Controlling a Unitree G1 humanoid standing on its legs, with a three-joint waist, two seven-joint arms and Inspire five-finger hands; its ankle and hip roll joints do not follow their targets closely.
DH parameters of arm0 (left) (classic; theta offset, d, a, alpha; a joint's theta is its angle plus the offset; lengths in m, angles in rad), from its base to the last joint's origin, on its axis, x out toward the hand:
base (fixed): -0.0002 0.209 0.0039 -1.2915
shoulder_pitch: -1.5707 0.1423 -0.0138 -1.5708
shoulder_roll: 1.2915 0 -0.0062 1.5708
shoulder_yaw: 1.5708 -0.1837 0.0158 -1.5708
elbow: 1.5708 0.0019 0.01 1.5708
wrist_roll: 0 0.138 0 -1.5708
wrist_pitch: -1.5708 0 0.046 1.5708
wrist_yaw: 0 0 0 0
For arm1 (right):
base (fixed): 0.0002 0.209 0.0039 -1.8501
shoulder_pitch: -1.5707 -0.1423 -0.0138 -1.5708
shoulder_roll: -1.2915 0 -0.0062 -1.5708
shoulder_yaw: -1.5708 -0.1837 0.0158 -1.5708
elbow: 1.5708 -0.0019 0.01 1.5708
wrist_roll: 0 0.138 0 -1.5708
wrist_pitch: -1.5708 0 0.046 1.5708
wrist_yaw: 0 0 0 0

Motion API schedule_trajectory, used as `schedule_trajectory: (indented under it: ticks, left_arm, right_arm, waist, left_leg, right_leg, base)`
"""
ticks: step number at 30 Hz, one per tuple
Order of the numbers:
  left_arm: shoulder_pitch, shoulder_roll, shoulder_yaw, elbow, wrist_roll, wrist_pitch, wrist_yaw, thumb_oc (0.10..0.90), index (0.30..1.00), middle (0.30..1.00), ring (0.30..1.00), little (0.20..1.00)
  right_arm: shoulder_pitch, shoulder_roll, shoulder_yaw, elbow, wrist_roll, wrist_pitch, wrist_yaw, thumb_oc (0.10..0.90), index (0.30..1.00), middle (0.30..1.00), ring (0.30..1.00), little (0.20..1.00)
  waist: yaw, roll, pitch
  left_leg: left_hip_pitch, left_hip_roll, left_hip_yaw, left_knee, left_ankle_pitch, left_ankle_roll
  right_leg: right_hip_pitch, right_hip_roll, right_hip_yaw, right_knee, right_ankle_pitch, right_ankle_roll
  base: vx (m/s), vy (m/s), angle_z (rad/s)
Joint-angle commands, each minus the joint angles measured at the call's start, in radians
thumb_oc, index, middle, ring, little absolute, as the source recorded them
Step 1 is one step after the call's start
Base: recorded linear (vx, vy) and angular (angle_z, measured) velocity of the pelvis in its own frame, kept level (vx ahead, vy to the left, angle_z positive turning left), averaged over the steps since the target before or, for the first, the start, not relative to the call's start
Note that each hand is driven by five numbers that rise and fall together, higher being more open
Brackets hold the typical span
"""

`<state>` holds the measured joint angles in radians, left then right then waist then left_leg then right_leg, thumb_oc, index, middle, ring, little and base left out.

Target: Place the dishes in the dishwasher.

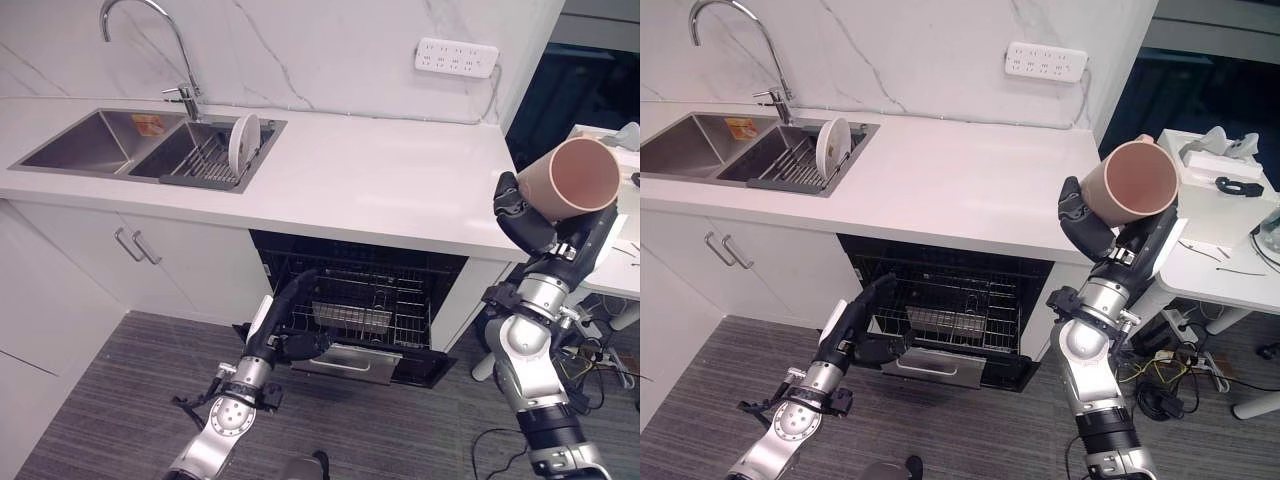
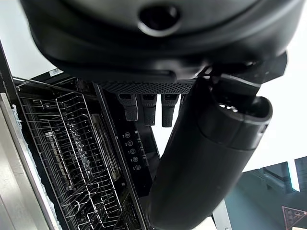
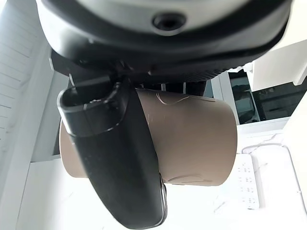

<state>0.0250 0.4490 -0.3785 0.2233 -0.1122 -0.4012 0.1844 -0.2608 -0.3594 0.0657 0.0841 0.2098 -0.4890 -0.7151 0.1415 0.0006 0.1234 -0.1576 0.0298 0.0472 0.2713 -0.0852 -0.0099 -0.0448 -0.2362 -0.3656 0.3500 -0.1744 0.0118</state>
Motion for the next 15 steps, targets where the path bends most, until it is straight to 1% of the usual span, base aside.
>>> schedule_trajectory:
  ticks: [1,4,7,9,13,15]
  left_arm:
    - [-0.053,0.005,0.047,-0.146,-0.015,-0.129,0.004,0.8,0.9,0.9,0.9,0.9]
    - [-0.05,0.002,0.052,-0.141,-0.004,-0.121,0.009,0.8,0.9,0.9,0.9,0.9]
    - [-0.047,-0.003,0.059,-0.131,0.034,-0.115,0.023,0.8,0.9,0.9,0.9,0.9]
    - [-0.041,0.003,0.072,-0.114,0.084,-0.123,0.038,0.8,0.9,0.9,0.9,0.9]
    - [-0.04,0.017,0.084,-0.09,0.124,-0.124,0.051,0.8,0.9,0.9,0.9,0.9]
    - [-0.041,0.027,0.089,-0.07,0.159,-0.131,0.06,0.8,0.9,0.9,0.9,0.9]
  right_arm:
    - [-0.057,-0.045,-0.005,-0.095,0.022,-0.105,0.067,0.4,0.3,0.3,0.3,0.3]
    - [-0.054,-0.032,0.018,-0.103,0.065,-0.077,0.134,0.4,0.3,0.3,0.3,0.3]
    - [-0.032,-0.005,0.072,-0.1,0.079,-0.043,0.198,0.4,0.3,0.3,0.3,0.3]
    - [0.003,0.018,0.117,-0.071,0.099,-0.041,0.244,0.4,0.3,0.3,0.3,0.3]
    - [0.035,0.044,0.158,-0.029,0.125,-0.041,0.291,0.4,0.3,0.3,0.3,0.3]
    - [0.048,0.056,0.179,-0.004,0.13,-0.029,0.317,0.4,0.3,0.3,0.3,0.3]
  waist:
    - [0.005,-0.011,-0.069]
    - [0.007,-0.011,-0.07]
    - [0.007,-0.01,-0.067]
    - [0.006,-0.008,-0.067]
    - [0.003,-0.005,-0.066]
    - [0.002,-0.003,-0.064]
  left_leg:
    - [0.01,0.103,0.034,0.029,-0.012,-0.067]
    - [0.009,0.102,0.033,0.029,-0.012,-0.068]
    - [0.006,0.104,0.033,0.029,-0.009,-0.069]
    - [0.005,0.107,0.033,0.029,-0.005,-0.071]
    - [0.004,0.109,0.036,0.029,-0.002,-0.072]
    - [0.003,0.11,0.036,0.029,-0.001,-0.074]
  right_leg:
    - [0.011,-0.049,0.041,-0.05,0.099,0.14]
    - [0.01,-0.049,0.043,-0.05,0.099,0.14]
    - [0.005,-0.049,0.047,-0.05,0.1,0.14]
    - [0.002,-0.048,0.049,-0.05,0.101,0.139]
    - [-0.001,-0.049,0.05,-0.05,0.102,0.139]
    - [-0.003,-0.05,0.05,-0.05,0.103,0.139]
  base:
    - [0.0,0.0,0.0]
    - [0.0,0.0,0.0]
    - [0.0,0.0,0.0]
    - [0.0,0.0,0.0]
    - [0.01,0.007,0.0]
    - [0.04,0.029,-0.03]
